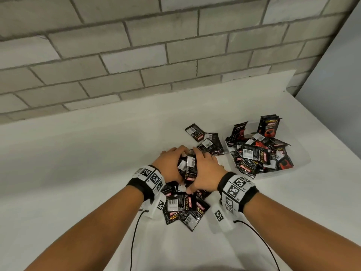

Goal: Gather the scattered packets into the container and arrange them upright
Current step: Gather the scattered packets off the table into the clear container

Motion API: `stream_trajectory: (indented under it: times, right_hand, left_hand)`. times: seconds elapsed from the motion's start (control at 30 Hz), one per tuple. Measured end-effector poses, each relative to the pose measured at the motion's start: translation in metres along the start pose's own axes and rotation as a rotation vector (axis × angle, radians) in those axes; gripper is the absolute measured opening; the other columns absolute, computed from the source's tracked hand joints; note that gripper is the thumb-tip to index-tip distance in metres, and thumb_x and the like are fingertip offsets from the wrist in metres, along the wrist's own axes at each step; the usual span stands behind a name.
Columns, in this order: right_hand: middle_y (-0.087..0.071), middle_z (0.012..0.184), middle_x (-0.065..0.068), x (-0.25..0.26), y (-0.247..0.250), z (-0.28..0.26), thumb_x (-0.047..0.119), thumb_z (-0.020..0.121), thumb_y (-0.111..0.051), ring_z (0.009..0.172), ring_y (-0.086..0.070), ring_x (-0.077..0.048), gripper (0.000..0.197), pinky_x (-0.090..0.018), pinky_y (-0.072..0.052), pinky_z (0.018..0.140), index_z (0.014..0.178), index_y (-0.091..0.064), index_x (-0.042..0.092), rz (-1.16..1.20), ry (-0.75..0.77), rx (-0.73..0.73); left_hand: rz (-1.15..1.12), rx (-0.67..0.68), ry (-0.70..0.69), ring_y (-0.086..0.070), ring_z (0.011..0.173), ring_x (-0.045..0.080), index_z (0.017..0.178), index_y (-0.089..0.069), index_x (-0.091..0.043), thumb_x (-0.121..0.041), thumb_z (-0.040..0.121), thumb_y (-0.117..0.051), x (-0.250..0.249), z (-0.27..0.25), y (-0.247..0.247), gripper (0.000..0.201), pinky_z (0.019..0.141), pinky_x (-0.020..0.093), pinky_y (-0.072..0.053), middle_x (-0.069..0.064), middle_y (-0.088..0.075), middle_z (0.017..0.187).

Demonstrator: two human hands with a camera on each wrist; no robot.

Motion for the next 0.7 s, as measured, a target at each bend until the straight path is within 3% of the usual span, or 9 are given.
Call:
stream_trajectory:
  times: [0.1, 0.2, 0.23, 0.3, 0.37, 0.4, 0.47, 0.63, 0.7]
  right_hand:
    - [-0.025, 0.157, -0.012, 0.002, 0.001, -0.002, 0.078, 0.032, -0.083, 0.144, -0.027, -0.035, 0.156, -0.058, -0.035, 0.112, 0.154, 0.005, 0.038, 0.086, 0.01, 0.002]
    - [-0.031, 0.157, -0.008, -0.001, 0.004, 0.0, 0.097, 0.032, -0.065, 0.143, -0.035, -0.028, 0.151, -0.051, -0.037, 0.113, 0.155, -0.003, 0.035, 0.234, -0.015, -0.049]
    - [-0.037, 0.154, -0.007, -0.003, 0.005, 0.0, 0.094, 0.041, -0.066, 0.14, -0.04, -0.027, 0.142, -0.048, -0.039, 0.112, 0.155, -0.006, 0.033, 0.278, -0.02, -0.065]
    - [-0.049, 0.145, -0.008, -0.006, 0.01, -0.001, 0.062, 0.067, -0.079, 0.133, -0.049, -0.025, 0.118, -0.04, -0.043, 0.109, 0.155, -0.01, 0.024, 0.33, -0.029, -0.097]
    - [-0.053, 0.141, -0.011, -0.009, 0.011, -0.004, 0.027, 0.08, -0.081, 0.128, -0.053, -0.026, 0.104, -0.031, -0.043, 0.105, 0.156, -0.012, 0.015, 0.322, -0.057, -0.088]
    - [-0.054, 0.14, -0.013, -0.011, 0.011, -0.006, 0.021, 0.082, -0.081, 0.126, -0.055, -0.026, 0.101, -0.029, -0.044, 0.101, 0.156, -0.013, 0.013, 0.304, -0.072, -0.081]
    - [-0.057, 0.136, -0.015, -0.013, 0.011, -0.007, 0.019, 0.082, -0.081, 0.121, -0.058, -0.026, 0.095, -0.028, -0.046, 0.095, 0.154, -0.02, 0.011, 0.259, -0.098, -0.079]
    - [-0.068, 0.116, -0.012, -0.008, 0.013, -0.007, 0.028, 0.086, -0.078, 0.103, -0.066, -0.024, 0.053, -0.035, -0.056, 0.089, 0.127, -0.057, 0.002, 0.164, -0.1, -0.03]
    - [-0.069, 0.115, -0.011, -0.003, 0.021, -0.009, 0.028, 0.086, -0.077, 0.103, -0.067, -0.024, 0.048, -0.031, -0.055, 0.089, 0.123, -0.063, 0.0, 0.162, -0.067, -0.057]
  left_hand:
    - [-0.007, 0.007, 0.048, -0.055, 0.116, 0.03, 0.148, -0.035, -0.034, -0.032, 0.057, -0.089, 0.001, -0.004, -0.001, 0.106, 0.102, 0.047, -0.048, 0.003, -0.054, 0.124]
    - [-0.03, 0.001, 0.068, -0.057, 0.109, 0.027, 0.136, -0.049, -0.026, -0.03, 0.062, -0.092, 0.004, -0.006, 0.003, 0.086, 0.093, 0.038, -0.05, 0.002, -0.049, 0.114]
    - [-0.046, 0.001, 0.065, -0.056, 0.104, 0.024, 0.128, -0.052, -0.025, -0.029, 0.06, -0.095, 0.005, -0.006, 0.006, 0.081, 0.087, 0.034, -0.049, 0.0, -0.049, 0.11]
    - [-0.093, -0.004, 0.059, -0.055, 0.098, 0.02, 0.114, -0.053, -0.028, -0.029, 0.057, -0.098, 0.008, -0.009, 0.011, 0.073, 0.079, 0.031, -0.044, -0.001, -0.05, 0.105]
    - [-0.14, -0.025, 0.061, -0.056, 0.099, 0.021, 0.111, -0.052, -0.029, -0.028, 0.065, -0.095, 0.012, -0.014, 0.018, 0.063, 0.079, 0.032, -0.045, 0.001, -0.054, 0.107]
    - [-0.17, -0.047, 0.067, -0.058, 0.1, 0.022, 0.112, -0.053, -0.028, -0.027, 0.07, -0.092, 0.014, -0.018, 0.023, 0.057, 0.082, 0.034, -0.048, 0.002, -0.057, 0.109]
    - [-0.247, -0.115, 0.076, -0.063, 0.097, 0.023, 0.111, -0.055, -0.028, -0.02, 0.079, -0.085, 0.019, -0.024, 0.038, 0.044, 0.085, 0.038, -0.053, 0.001, -0.063, 0.106]
    - [-0.455, -0.275, 0.07, -0.065, 0.076, 0.015, 0.106, -0.058, -0.022, -0.012, 0.088, -0.079, 0.025, -0.046, 0.072, 0.029, 0.066, 0.026, -0.054, -0.004, -0.069, 0.089]
    - [-0.523, -0.33, 0.066, -0.063, 0.069, 0.013, 0.105, -0.058, -0.018, -0.01, 0.088, -0.077, 0.025, -0.055, 0.081, 0.027, 0.062, 0.026, -0.053, -0.003, -0.067, 0.083]
Point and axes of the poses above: each hand's wrist, its own z-axis towards the middle knuckle, its own y-axis out of the back of the hand, x = y × z, the point moved 10 cm from there along z, towards the middle knuckle
